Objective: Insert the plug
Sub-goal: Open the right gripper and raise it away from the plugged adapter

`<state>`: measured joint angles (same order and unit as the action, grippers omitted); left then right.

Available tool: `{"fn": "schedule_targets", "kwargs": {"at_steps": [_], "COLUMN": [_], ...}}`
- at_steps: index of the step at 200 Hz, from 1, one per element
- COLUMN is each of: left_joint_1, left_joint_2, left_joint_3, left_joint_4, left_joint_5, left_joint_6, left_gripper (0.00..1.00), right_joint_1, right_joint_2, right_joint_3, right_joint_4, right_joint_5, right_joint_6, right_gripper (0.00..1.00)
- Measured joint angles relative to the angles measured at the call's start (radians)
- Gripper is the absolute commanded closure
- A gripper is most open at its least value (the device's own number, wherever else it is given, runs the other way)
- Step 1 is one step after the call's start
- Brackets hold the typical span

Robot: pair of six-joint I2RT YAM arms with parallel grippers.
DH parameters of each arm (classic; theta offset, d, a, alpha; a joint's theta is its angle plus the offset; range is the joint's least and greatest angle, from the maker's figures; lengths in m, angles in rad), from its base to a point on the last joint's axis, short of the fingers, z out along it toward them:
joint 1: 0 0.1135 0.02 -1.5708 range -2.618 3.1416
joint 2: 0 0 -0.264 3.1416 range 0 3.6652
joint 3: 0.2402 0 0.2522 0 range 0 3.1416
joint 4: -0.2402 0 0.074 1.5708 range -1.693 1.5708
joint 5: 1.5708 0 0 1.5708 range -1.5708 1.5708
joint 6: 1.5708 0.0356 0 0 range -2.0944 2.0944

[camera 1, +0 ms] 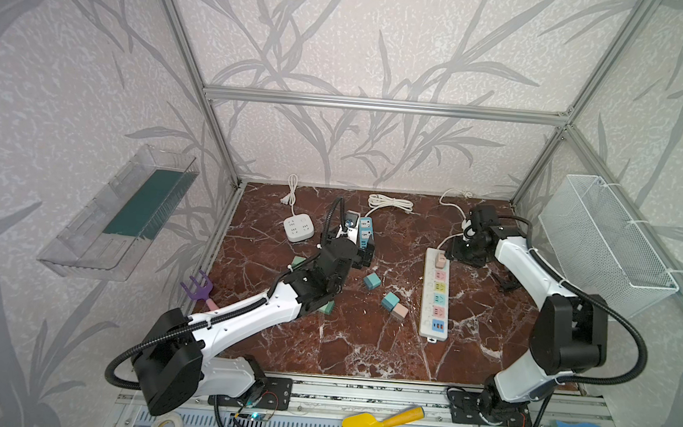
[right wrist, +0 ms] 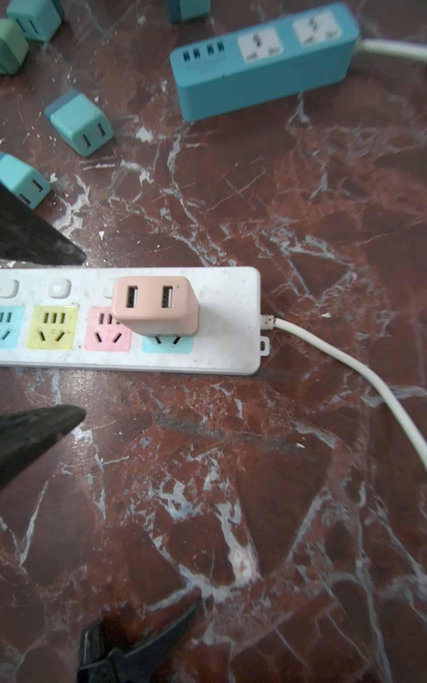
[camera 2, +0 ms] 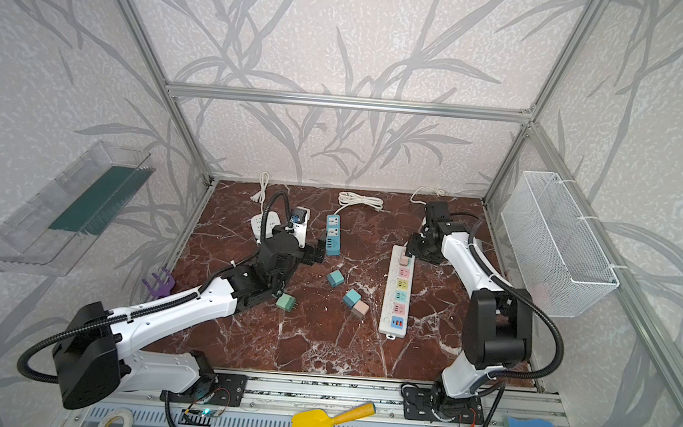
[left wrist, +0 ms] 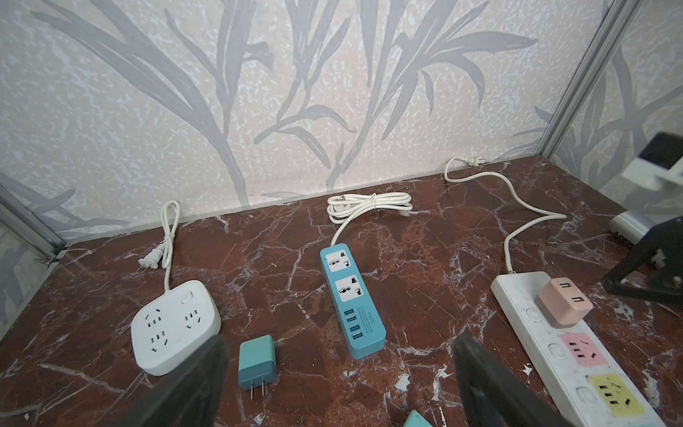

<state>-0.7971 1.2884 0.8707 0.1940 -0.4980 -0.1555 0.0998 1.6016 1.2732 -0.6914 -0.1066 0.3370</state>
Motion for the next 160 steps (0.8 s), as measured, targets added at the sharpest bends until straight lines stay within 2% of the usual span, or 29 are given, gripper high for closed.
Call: {"fn": "schedule_targets", "kwargs": {"at_steps": [29, 49, 59, 100, 160], "left_joint_1": [0.0, 0.0, 0.0, 0.0, 0.0], "left_joint_2": [0.0, 0.0, 0.0, 0.0, -0.002], "left_joint_3": [0.0, 0.0, 0.0, 0.0, 0.0], "left_joint_4": [-0.001, -0.002, -0.002, -0.002, 0.004], "left_joint_5": [0.003, 0.003, 0.004, 0.003, -0.011], "left_joint_6": [-0.005, -0.005, -0.005, -0.003, 0.026], "left_gripper": [0.05, 0.05, 0.05, 0.05, 0.04], "right_joint_1": [-0.076, -0.129, -0.145, -0.162, -0.164], "right_joint_2": [-0.115, -0.104, -0.078, 0.047, 0.145], "right_joint_3": [-0.163, -0.242, -0.252, -0.241, -0.246], "right_joint_4": [0.058, 0.069, 0.068, 0.101, 0.153], "right_joint_5": [-0.005, -0.011, -0.016, -0.059, -0.08], "right_joint_6": [0.04, 0.052, 0.056, 0.056, 0.061], "right_gripper": [0.59, 0.73, 0.76, 0.73, 0.7]}}
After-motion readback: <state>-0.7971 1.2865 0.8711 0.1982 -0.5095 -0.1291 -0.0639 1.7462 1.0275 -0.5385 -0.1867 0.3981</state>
